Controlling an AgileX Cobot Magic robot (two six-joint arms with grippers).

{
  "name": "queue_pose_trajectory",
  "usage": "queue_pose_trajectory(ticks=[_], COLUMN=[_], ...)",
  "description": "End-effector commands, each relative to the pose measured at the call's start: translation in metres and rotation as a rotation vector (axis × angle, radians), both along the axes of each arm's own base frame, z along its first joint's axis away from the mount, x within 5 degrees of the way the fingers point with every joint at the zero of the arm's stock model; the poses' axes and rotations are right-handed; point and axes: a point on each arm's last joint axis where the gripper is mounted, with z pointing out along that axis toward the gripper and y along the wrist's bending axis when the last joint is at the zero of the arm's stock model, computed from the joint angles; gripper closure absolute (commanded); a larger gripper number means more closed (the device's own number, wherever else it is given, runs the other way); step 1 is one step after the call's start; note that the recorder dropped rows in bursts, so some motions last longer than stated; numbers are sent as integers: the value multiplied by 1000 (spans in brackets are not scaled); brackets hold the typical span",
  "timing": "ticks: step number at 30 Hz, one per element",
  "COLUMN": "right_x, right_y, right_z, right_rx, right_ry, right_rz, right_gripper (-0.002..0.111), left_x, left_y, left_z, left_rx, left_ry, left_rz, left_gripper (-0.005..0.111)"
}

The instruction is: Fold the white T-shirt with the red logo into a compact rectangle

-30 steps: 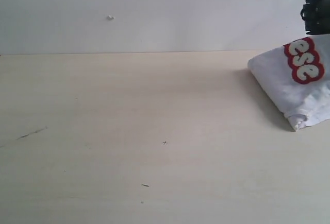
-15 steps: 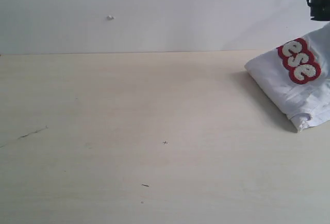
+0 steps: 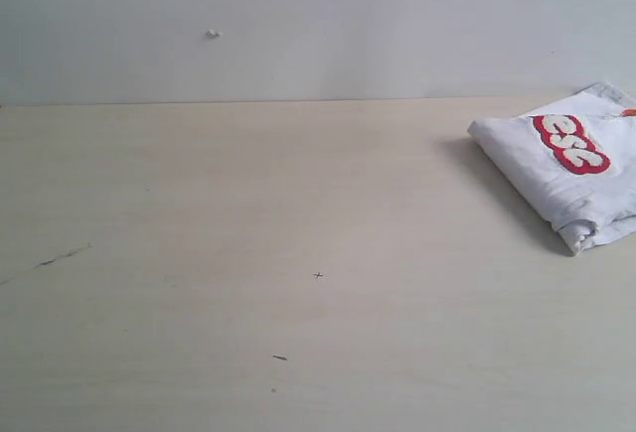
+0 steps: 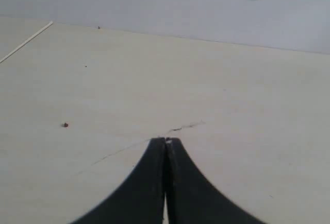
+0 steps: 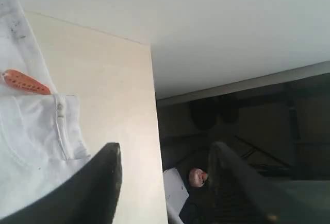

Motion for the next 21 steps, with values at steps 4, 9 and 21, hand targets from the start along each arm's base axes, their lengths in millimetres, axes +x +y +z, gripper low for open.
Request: queue_pose_trajectory(ticks=[4, 9, 21], right_x=[3, 8, 6], right_y=[3, 19, 133], right_z=[-5, -58, -191], right_rx=[231, 473, 890], right_ry=[-70, 144, 526], right_rz=[23, 133, 181], right_gripper=[69, 109, 108], left_x=[0, 0, 0], left_y=[0, 0, 0], left_z=[1, 1, 1], left_rx=[-6, -6, -6], left_ry=[-13, -13, -13], left_rz=[3, 3, 3], left_gripper=[107, 107, 107])
